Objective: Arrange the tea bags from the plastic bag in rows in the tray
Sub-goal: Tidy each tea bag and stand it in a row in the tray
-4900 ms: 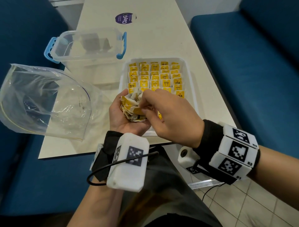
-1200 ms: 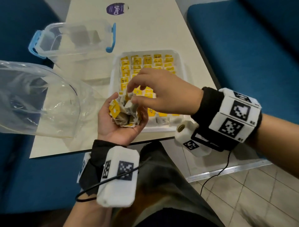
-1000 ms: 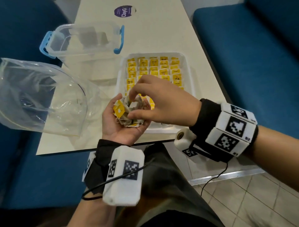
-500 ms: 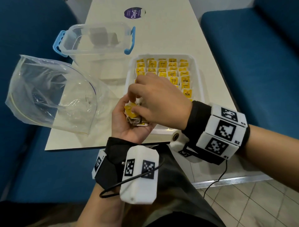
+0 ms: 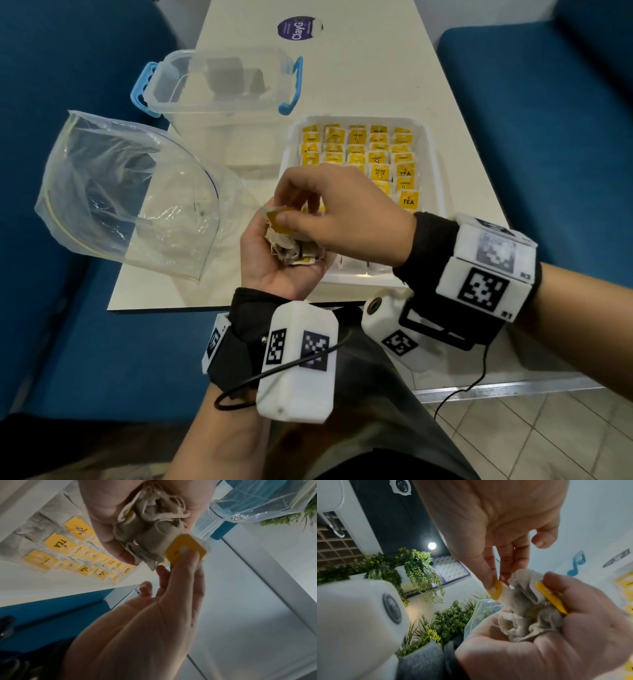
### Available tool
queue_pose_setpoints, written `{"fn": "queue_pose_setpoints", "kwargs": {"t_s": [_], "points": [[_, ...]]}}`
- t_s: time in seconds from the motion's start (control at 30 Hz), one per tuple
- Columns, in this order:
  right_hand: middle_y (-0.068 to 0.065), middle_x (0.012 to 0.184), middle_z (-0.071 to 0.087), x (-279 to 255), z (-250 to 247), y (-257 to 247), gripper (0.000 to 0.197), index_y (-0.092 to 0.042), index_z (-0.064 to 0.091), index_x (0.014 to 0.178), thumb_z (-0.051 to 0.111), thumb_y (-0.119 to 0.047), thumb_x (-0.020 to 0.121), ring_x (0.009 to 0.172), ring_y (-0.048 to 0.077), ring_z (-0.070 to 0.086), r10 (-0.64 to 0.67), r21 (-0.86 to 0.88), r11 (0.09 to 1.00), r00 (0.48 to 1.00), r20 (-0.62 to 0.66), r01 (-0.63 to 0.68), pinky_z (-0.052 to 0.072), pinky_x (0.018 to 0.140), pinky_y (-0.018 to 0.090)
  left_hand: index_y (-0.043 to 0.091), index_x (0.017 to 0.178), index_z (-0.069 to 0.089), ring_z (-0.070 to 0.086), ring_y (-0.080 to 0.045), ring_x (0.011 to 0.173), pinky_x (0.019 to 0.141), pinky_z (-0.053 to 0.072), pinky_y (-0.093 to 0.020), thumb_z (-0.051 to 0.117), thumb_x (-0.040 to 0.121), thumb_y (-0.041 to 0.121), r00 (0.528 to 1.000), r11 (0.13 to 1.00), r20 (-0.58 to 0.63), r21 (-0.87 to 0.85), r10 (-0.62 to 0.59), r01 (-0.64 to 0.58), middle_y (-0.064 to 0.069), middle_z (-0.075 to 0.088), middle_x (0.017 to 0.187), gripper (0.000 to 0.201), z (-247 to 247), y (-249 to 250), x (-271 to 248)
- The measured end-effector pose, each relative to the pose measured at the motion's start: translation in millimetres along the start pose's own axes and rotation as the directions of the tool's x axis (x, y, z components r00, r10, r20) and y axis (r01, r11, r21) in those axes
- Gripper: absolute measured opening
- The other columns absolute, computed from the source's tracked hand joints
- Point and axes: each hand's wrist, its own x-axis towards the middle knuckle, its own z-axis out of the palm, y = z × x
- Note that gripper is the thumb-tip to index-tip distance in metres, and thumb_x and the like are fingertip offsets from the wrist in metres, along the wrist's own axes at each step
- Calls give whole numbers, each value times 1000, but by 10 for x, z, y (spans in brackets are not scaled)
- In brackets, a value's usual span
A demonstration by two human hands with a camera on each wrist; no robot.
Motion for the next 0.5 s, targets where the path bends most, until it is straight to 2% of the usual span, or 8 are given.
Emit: {"fn": "queue_pose_setpoints", "kwargs": {"t_s": [0.07, 0.1, 0.2, 0.27, 0.33, 0.43, 0.5], "points": [[-6, 80, 59, -4, -10, -11, 4, -16, 61, 90, 61, -16, 86, 67, 4, 51, 3, 75, 997, 1000, -16, -2, 44, 73, 24, 10, 83, 68, 64, -22, 90, 89, 45, -38, 52, 85, 30, 1000, 1000, -15, -6, 8, -8, -8, 71, 79, 26, 13, 2, -18], [-5, 80, 59, -2, -8, -13, 4, -18, 58, 88, 60, -15, 86, 70, 7, 54, 1, 89, 996, 1000, -22, 1, 45, 73, 24, 10, 85, 67, 64, -23, 89, 87, 47, -38, 51, 87, 31, 1000, 1000, -18, -10, 8, -8, -9, 71, 78, 27, 16, 4, -21], [-6, 79, 55, 3, 2, -9, 11, -20, 47, 86, 56, -14, 89, 74, 12, 54, 10, 107, 994, 999, -31, -7, 42, 69, 19, 9, 82, 67, 66, -23, 81, 79, 50, -36, 50, 89, 31, 999, 1000, -33, -2, 13, -13, -10, 71, 74, 29, 8, 4, -23], [-10, 74, 51, 0, 2, -11, 12, -20, 45, 87, 54, -13, 90, 69, 8, 50, 9, 129, 992, 999, -38, -4, 39, 63, 13, 8, 74, 70, 68, -23, 71, 74, 51, -34, 50, 90, 33, 999, 1000, -39, 1, 14, -14, -10, 71, 71, 36, 0, 9, -22], [-13, 72, 49, -4, 2, -13, 11, -20, 45, 88, 54, -13, 90, 66, 3, 48, 0, 159, 987, 998, -56, 9, 38, 59, 9, 6, 67, 71, 69, -24, 70, 76, 51, -33, 50, 89, 32, 999, 1000, -33, -21, 10, -10, -11, 70, 71, 40, -9, 23, -18], [-16, 69, 48, 12, -8, -8, 15, -21, 45, 85, 56, -12, 90, 61, -1, 48, -1, 196, 980, 997, -81, 17, 38, 59, 9, 5, 74, 68, 63, -23, 81, 86, 47, -35, 50, 89, 29, 999, 999, -36, -43, -7, 6, -11, 69, 73, 34, -19, 45, -11], [-18, 66, 47, 46, -46, -12, 22, -26, 43, 79, 56, -11, 89, 57, -3, 50, 3, 210, 978, 996, -89, 15, 42, 58, 12, 2, 65, 71, 64, -24, 72, 80, 48, -33, 49, 90, 28, 999, 999, -44, -43, -14, 13, -12, 69, 71, 43, -43, 71, -13]]}}
